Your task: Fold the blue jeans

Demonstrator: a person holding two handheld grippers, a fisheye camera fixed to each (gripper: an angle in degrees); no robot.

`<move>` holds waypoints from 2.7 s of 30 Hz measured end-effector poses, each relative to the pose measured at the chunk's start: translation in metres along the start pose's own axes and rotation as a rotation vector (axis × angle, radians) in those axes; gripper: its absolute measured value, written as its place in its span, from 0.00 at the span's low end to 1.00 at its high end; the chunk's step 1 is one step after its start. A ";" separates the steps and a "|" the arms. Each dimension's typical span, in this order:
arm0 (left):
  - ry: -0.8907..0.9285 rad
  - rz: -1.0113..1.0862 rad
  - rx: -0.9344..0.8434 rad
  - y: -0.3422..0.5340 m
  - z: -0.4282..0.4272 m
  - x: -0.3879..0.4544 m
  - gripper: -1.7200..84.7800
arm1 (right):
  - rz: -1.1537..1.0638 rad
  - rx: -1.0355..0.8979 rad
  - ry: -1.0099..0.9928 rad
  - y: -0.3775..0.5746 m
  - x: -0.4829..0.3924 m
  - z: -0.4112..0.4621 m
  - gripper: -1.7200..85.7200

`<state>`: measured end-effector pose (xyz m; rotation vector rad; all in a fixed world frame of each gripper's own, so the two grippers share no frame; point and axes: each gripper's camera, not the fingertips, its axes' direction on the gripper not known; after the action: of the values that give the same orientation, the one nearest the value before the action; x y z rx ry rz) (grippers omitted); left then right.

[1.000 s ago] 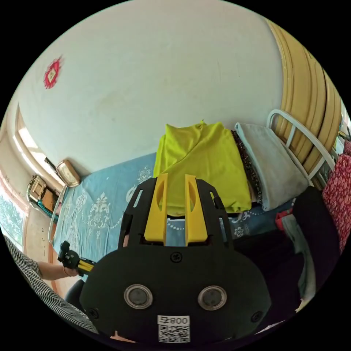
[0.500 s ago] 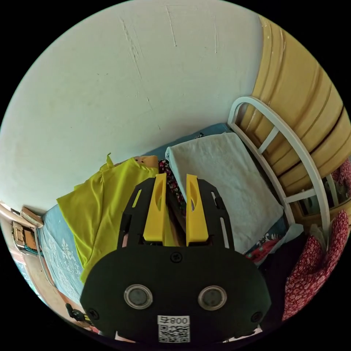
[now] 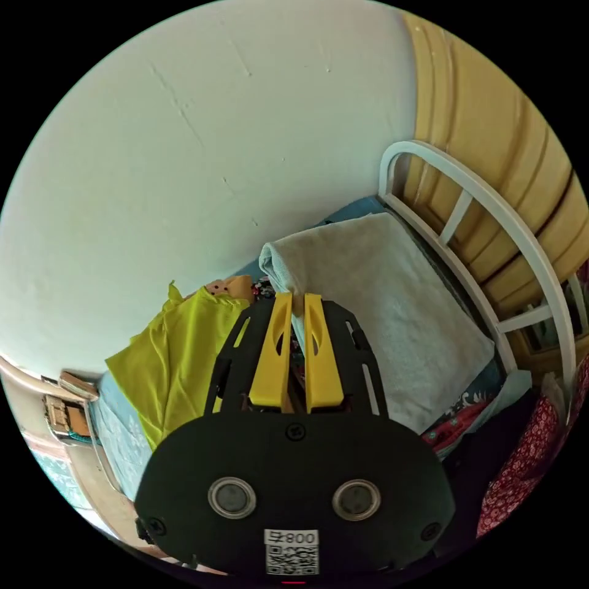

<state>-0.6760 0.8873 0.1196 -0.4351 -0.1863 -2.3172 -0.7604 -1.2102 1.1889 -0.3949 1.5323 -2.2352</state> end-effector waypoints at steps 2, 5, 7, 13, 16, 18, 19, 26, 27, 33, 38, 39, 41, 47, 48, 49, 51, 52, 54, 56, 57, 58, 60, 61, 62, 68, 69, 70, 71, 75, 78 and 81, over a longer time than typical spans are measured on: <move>0.029 -0.006 0.025 -0.001 -0.031 -0.013 0.02 | 0.086 0.038 -0.108 -0.009 0.046 -0.035 0.06; 0.065 -0.001 0.057 -0.003 -0.071 -0.025 0.02 | 0.132 0.120 -0.223 -0.014 0.096 -0.095 0.05; 0.082 0.017 0.072 -0.005 -0.097 -0.029 0.02 | 0.137 0.193 -0.334 -0.014 0.122 -0.137 0.05; 0.080 0.129 0.125 -0.004 -0.194 -0.025 0.03 | 0.016 0.428 -0.627 -0.027 0.153 -0.302 0.04; 0.085 0.191 0.185 0.003 -0.252 -0.020 0.03 | -0.099 0.521 -0.733 -0.039 0.135 -0.385 0.04; 0.082 0.245 0.231 0.009 -0.292 -0.014 0.04 | -0.166 0.566 -0.792 -0.045 0.118 -0.434 0.04; 0.074 0.275 0.270 0.014 -0.321 -0.010 0.05 | -0.224 0.595 -0.825 -0.048 0.103 -0.466 0.04; -0.049 0.477 0.624 0.068 -0.538 0.030 0.12 | -0.449 0.702 -1.007 -0.050 0.006 -0.639 0.04; -0.075 0.495 0.656 0.075 -0.557 0.035 0.13 | -0.459 0.705 -1.010 -0.049 -0.003 -0.651 0.04; -0.406 0.586 0.887 0.151 -0.716 0.083 0.16 | -0.496 0.623 -1.142 -0.033 -0.083 -0.720 0.04; -0.705 0.521 0.981 0.235 -0.807 0.077 0.13 | -0.481 0.448 -1.289 -0.008 -0.142 -0.729 0.04; -0.729 0.496 0.966 0.242 -0.815 0.074 0.11 | -0.483 0.427 -1.308 -0.005 -0.148 -0.730 0.04; -0.742 0.468 0.948 0.274 -0.848 0.055 0.07 | -0.504 0.348 -1.363 0.009 -0.173 -0.732 0.04; -0.738 0.358 0.967 0.367 -0.942 0.035 0.04 | -0.474 0.282 -1.351 0.034 -0.193 -0.749 0.04; -0.752 0.357 0.975 0.376 -0.952 0.038 0.04 | -0.450 0.286 -1.335 0.036 -0.188 -0.750 0.04; -0.783 0.354 0.989 0.393 -0.970 0.047 0.03 | -0.400 0.281 -1.318 0.039 -0.178 -0.750 0.04; -0.846 0.364 1.003 0.413 -0.996 0.069 0.03 | -0.319 0.257 -1.283 0.043 -0.156 -0.746 0.04; -0.880 0.381 1.014 0.423 -1.010 0.086 0.03 | -0.261 0.244 -1.219 0.049 -0.140 -0.743 0.04; -0.948 0.408 1.014 0.428 -1.026 0.118 0.02 | -0.200 0.165 -1.103 0.056 -0.113 -0.733 0.04; -1.069 0.455 0.952 0.414 -1.032 0.165 0.02 | -0.076 0.029 -0.911 0.072 -0.070 -0.707 0.03; -1.112 0.464 0.923 0.406 -1.030 0.176 0.02 | -0.028 0.003 -0.882 0.078 -0.057 -0.699 0.03; -1.199 0.483 0.862 0.387 -1.025 0.197 0.02 | 0.089 0.002 -0.854 0.092 -0.027 -0.689 0.04; -1.262 0.522 0.766 0.354 -1.017 0.223 0.02 | 0.195 0.025 -0.940 0.113 0.006 -0.687 0.04; -1.288 0.548 0.696 0.329 -1.011 0.237 0.02 | 0.199 0.043 -0.932 0.122 0.009 -0.695 0.05; -1.312 0.563 0.636 0.304 -1.006 0.249 0.02 | 0.140 0.043 -0.908 0.123 -0.001 -0.706 0.07; -1.281 0.572 0.490 0.220 -1.008 0.301 0.02 | -0.420 -0.001 -1.035 0.093 -0.148 -0.790 0.13; -1.280 0.575 0.484 0.216 -1.009 0.308 0.02 | -0.479 -0.001 -1.035 0.091 -0.164 -0.801 0.13; -1.289 0.580 0.479 0.209 -1.011 0.321 0.02 | -0.610 -0.004 -1.021 0.089 -0.195 -0.824 0.14; -1.305 0.585 0.474 0.202 -1.012 0.334 0.02 | -0.719 0.010 -0.991 0.088 -0.222 -0.848 0.14; -1.332 0.605 0.452 0.186 -1.012 0.365 0.02 | -0.945 0.122 -0.835 0.084 -0.271 -0.908 0.14; -1.338 0.612 0.452 0.180 -1.016 0.382 0.02 | -1.060 0.151 -0.779 0.079 -0.290 -0.938 0.14; -1.329 0.595 0.473 0.178 -1.026 0.388 0.02 | -1.130 0.093 -0.818 0.070 -0.297 -0.959 0.14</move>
<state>-1.0636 0.2374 -0.6945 -1.4609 -1.0322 -1.0453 -0.9149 -0.3050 0.7769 -2.2253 0.7681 -2.2288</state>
